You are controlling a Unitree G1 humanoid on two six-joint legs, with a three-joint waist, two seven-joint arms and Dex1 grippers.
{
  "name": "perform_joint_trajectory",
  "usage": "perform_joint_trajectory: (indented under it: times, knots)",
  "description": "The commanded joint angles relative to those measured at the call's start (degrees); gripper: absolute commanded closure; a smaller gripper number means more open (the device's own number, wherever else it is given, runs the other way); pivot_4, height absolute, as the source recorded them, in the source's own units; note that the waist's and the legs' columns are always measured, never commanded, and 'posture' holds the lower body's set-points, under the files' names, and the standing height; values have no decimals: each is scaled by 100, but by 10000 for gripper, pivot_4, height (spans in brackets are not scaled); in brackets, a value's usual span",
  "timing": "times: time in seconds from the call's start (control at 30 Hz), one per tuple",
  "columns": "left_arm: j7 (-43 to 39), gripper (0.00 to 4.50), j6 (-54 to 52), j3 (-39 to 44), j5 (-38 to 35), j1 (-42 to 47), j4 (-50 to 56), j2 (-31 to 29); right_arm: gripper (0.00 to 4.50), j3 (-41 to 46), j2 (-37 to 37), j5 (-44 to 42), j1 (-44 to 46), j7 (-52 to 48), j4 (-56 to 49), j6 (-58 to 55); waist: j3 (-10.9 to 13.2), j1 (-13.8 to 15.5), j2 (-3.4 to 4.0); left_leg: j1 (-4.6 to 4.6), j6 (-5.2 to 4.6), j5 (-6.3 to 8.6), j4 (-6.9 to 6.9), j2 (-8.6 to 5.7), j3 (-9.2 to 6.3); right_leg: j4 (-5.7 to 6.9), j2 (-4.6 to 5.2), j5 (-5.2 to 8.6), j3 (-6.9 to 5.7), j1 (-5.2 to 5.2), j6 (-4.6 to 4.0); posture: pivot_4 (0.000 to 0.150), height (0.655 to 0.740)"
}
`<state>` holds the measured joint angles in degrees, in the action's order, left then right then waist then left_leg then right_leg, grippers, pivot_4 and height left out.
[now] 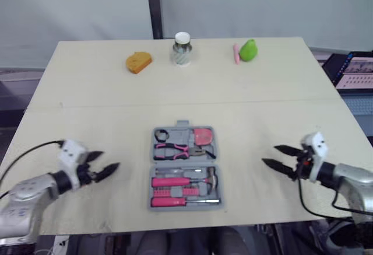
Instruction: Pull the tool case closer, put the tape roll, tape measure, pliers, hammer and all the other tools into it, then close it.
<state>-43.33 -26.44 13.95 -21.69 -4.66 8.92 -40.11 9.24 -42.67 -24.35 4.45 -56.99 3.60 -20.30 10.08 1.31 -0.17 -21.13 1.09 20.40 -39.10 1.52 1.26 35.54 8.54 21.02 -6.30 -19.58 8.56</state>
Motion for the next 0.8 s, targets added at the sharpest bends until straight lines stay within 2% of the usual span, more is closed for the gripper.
perform_joint_trajectory:
  times: [0.03, 0.17, 0.4, 0.57, 0.8]
  knots:
    - [118, 23530, -99, -651, 272, 313, 40, 211, 22864, -490, 175, 210, 55, 171, -574, -183, -1, 6, 2, 1, 0, 0, 0, -1, 0, 1, 0, 0, 0, 0, 0, 1500, 7400]
    - [193, 43489, 0, -1206, 580, 670, -340, 508, 43592, -1096, 498, 574, 242, 416, -677, -299, -1, 2, 2, 0, 0, 0, -2, -3, 0, 4, 0, 0, 0, -2, 0, 1500, 7400]
    - [277, 44356, 179, -1622, 877, 867, -635, 788, 44416, -1651, 1093, 865, 625, 701, -551, -344, -1, 12, 2, 0, 0, 0, -6, -4, -2, 9, 0, 0, -2, -3, 0, 1500, 7400]
    - [269, 44356, 144, -1649, 801, 863, -599, 1014, 44416, -1804, 1403, 951, 751, 837, -521, -409, -3, 17, 5, -1, 0, 0, -7, -7, -6, 10, 2, 0, -2, -2, 0, 1500, 7400]
    - [204, 44356, -129, -1826, 721, 787, -292, 1232, 44416, -1894, 1502, 884, 555, 849, -979, -711, -3, 15, 5, 0, 0, 0, -7, -8, -8, 11, 2, 0, -2, -1, 0, 1500, 7400]
